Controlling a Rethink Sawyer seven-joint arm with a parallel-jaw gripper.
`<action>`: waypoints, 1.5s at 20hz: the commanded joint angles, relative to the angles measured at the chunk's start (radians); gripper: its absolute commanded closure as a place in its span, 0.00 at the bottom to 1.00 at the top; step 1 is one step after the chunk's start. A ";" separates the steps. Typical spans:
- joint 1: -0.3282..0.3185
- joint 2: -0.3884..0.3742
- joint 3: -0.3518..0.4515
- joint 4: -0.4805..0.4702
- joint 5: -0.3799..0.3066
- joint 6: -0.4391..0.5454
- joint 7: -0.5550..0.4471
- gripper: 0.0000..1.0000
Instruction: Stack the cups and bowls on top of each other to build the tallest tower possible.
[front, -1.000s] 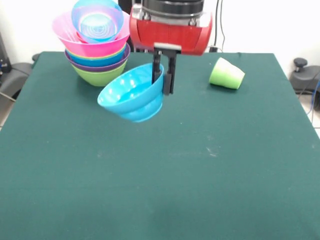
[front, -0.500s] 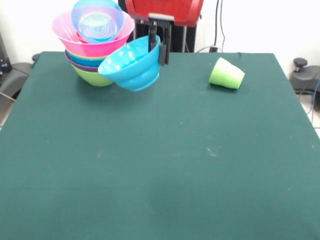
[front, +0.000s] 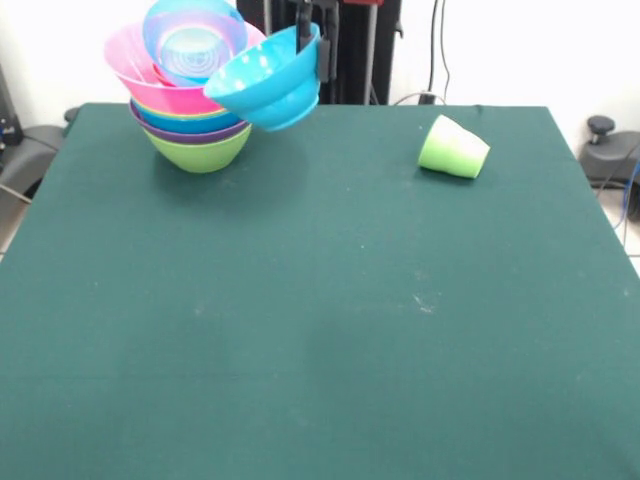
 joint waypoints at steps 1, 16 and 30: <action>-0.023 -0.052 0.021 0.136 0.020 0.162 0.057 1.00; -0.110 -0.147 0.044 0.157 0.035 0.235 -0.040 1.00; -0.136 -0.127 0.081 0.240 0.049 0.097 -0.017 1.00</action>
